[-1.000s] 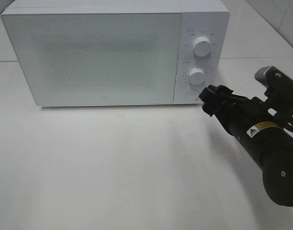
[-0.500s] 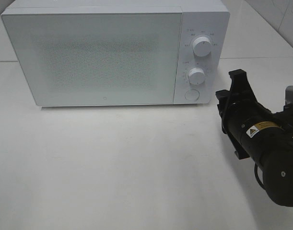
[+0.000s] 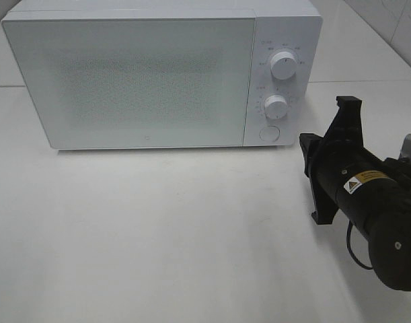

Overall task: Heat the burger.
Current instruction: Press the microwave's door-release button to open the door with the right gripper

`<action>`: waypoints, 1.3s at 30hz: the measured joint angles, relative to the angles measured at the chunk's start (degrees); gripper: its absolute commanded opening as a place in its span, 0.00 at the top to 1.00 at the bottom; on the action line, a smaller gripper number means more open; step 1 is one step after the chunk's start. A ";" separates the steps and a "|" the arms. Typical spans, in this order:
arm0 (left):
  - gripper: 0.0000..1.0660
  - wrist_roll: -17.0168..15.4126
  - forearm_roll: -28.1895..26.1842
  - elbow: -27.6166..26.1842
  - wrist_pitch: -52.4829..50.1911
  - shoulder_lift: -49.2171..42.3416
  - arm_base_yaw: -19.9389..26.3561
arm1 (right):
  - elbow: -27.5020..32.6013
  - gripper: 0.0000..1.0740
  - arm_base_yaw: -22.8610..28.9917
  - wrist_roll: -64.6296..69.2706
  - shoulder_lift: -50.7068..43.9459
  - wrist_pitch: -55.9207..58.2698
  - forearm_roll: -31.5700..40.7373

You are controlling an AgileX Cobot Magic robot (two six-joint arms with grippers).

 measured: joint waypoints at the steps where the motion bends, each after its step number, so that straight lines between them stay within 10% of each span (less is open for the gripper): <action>1: 0.06 0.00 0.00 0.00 0.00 0.00 0.00 | 0.00 1.00 0.00 0.00 0.00 0.00 0.00; 39: 0.06 0.00 0.00 0.00 0.00 0.00 0.00 | -23.84 1.00 -6.70 -3.90 17.70 13.01 1.03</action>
